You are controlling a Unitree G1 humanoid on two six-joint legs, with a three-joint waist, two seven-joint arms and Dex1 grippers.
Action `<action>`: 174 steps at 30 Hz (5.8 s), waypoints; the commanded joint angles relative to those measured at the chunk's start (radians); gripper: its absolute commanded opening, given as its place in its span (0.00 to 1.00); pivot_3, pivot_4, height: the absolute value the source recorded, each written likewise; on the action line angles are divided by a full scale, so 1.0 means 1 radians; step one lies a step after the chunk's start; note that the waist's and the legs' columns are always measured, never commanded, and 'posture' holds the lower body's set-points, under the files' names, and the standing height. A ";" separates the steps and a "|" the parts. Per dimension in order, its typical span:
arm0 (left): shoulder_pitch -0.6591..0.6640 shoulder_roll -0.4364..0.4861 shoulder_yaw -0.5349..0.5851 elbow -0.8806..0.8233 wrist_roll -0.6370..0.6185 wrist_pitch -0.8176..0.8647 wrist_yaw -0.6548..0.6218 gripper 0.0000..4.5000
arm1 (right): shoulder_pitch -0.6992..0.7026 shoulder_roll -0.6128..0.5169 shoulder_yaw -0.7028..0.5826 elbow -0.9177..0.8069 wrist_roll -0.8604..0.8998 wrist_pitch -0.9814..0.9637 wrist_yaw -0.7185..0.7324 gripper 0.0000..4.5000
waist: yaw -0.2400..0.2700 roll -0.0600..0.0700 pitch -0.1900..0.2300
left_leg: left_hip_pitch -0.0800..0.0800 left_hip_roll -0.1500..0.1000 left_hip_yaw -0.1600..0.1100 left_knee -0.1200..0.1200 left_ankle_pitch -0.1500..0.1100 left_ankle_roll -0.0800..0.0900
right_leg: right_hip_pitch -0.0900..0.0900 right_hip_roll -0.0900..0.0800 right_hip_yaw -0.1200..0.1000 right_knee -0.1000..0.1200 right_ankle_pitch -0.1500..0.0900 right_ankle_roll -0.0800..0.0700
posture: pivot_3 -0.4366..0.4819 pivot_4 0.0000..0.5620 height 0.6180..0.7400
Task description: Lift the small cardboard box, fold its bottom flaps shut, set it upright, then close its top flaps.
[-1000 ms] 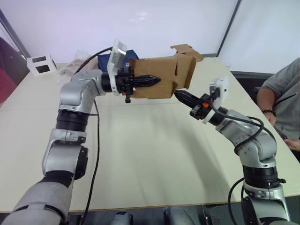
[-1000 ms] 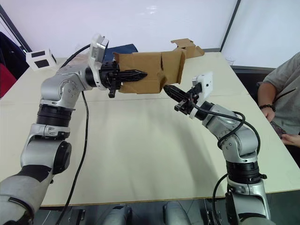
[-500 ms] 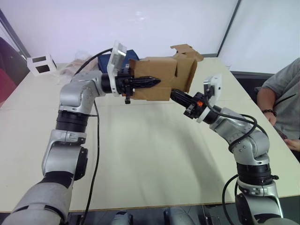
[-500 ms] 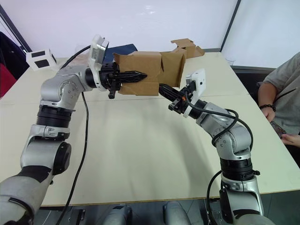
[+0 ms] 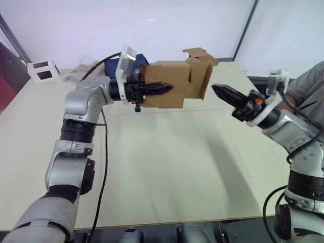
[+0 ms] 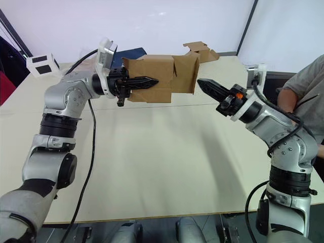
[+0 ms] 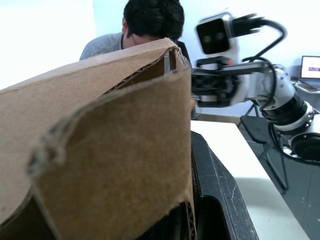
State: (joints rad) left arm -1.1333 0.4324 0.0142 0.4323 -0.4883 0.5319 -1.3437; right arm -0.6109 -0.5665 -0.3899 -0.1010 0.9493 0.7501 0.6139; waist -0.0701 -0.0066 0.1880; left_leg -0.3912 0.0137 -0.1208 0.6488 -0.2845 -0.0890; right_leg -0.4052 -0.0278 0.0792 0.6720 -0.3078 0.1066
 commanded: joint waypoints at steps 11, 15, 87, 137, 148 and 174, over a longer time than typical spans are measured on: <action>-0.041 0.005 0.017 -0.007 -0.010 -0.008 0.003 0.00 | -0.124 0.105 0.142 0.245 -0.273 -0.273 0.038 0.01 | -0.003 0.000 0.000 | 0.000 0.000 0.001 -0.001 0.004 -0.007 | -0.001 0.000 0.001 0.001 0.000 0.000 | 0.48 0.27 1.00; -0.037 0.011 0.017 -0.014 -0.013 -0.001 0.001 0.00 | -0.103 0.133 0.139 0.198 -0.247 -0.252 0.042 0.01 | 0.001 0.000 0.000 | 0.000 0.000 0.001 0.000 0.004 -0.007 | -0.001 -0.001 0.001 0.000 0.000 0.000 | 0.48 0.27 1.00; -0.042 0.034 0.043 -0.042 -0.117 0.156 -0.020 0.00 | 0.038 0.335 0.142 -0.124 0.268 -0.038 -0.155 0.21 | -0.001 0.001 0.000 | 0.000 0.000 0.000 0.000 0.004 -0.007 | -0.001 0.000 0.000 0.001 0.000 0.000 | 0.48 0.27 1.00; -0.055 0.010 0.047 0.013 -0.105 0.096 0.003 0.00 | 0.041 0.377 0.236 -0.142 0.197 -0.096 -0.195 0.01 | 0.000 0.001 0.000 | 0.000 0.000 0.000 0.000 0.001 -0.001 | -0.001 0.000 0.001 0.001 0.000 0.000 | 0.48 0.27 1.00; -0.143 0.105 -0.152 0.199 0.157 -0.044 -0.114 0.00 | 0.195 0.116 0.202 -0.222 0.048 -0.077 -0.112 0.01 | 0.000 0.001 0.000 | -0.001 -0.001 0.000 0.000 0.000 -0.001 | -0.001 0.000 0.000 0.000 0.000 0.000 | 0.48 0.27 1.00; -0.356 0.108 -0.919 0.221 0.428 -0.239 -0.271 0.39 | 0.492 -0.123 0.336 -0.418 -0.438 -0.193 -0.010 0.00 | 0.008 -0.001 0.002 | -0.001 -0.001 0.000 0.000 -0.001 0.001 | 0.000 0.001 0.001 -0.001 -0.001 0.001 | 0.48 0.27 1.00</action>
State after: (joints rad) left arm -1.4415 0.5145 -0.8786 0.6832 -0.0032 0.2612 -1.6101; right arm -0.1209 -0.6984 -0.0483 -0.5021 0.5175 0.5787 0.6067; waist -0.0626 -0.0080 0.1897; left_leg -0.3917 0.0131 -0.1204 0.6492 -0.2853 -0.0876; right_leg -0.4051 -0.0271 0.0804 0.6714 -0.3083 0.1072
